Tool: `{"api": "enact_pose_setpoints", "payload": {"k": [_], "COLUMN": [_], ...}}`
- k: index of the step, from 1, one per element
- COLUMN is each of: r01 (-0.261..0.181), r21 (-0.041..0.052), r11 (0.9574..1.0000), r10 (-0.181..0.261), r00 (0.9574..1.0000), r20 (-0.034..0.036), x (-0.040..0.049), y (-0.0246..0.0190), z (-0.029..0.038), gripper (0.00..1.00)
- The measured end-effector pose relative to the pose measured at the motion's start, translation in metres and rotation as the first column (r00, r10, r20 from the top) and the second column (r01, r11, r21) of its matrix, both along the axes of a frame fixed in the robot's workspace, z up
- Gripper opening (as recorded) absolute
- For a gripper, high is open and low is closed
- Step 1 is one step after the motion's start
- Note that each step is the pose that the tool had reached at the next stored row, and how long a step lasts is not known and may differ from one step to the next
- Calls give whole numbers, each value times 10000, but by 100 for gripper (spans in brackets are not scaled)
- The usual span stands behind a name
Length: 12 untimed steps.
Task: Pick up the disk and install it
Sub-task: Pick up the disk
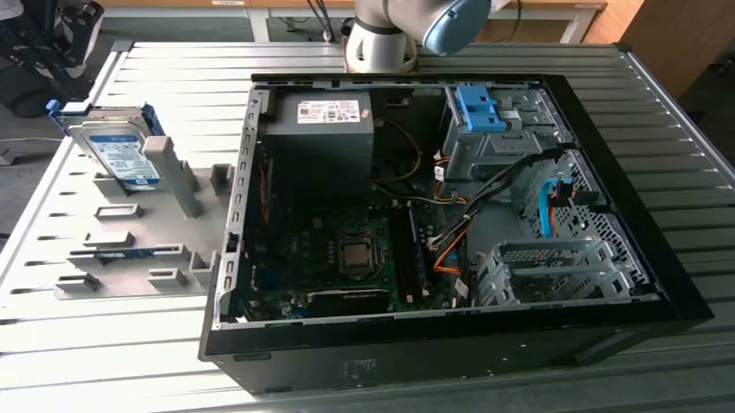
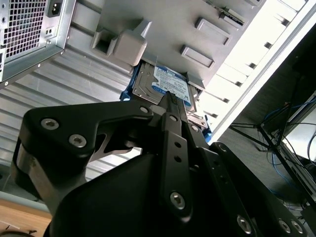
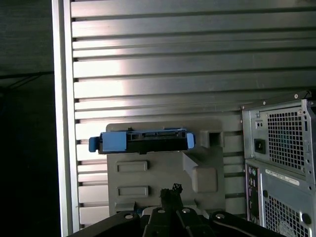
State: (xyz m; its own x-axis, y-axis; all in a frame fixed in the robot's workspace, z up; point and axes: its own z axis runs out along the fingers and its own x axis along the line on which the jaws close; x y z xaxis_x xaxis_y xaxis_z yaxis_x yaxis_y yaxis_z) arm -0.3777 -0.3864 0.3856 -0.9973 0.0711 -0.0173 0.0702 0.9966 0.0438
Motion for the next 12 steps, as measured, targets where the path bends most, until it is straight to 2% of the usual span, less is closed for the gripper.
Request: {"api": "enact_pose_setpoints", "payload": {"k": [4, 8, 12], "r01": [-614, -608, -236], "r21": [0, 1, 1], "r11": [9981, 9981, 9997], "r10": [614, 608, 236], "r00": [9981, 9981, 9997], "r20": [0, 0, 0], "x": [-2, -19, -36], "y": [0, 7, 10], "z": [-1, -1, -6], "gripper": [11, 11, 11]}}
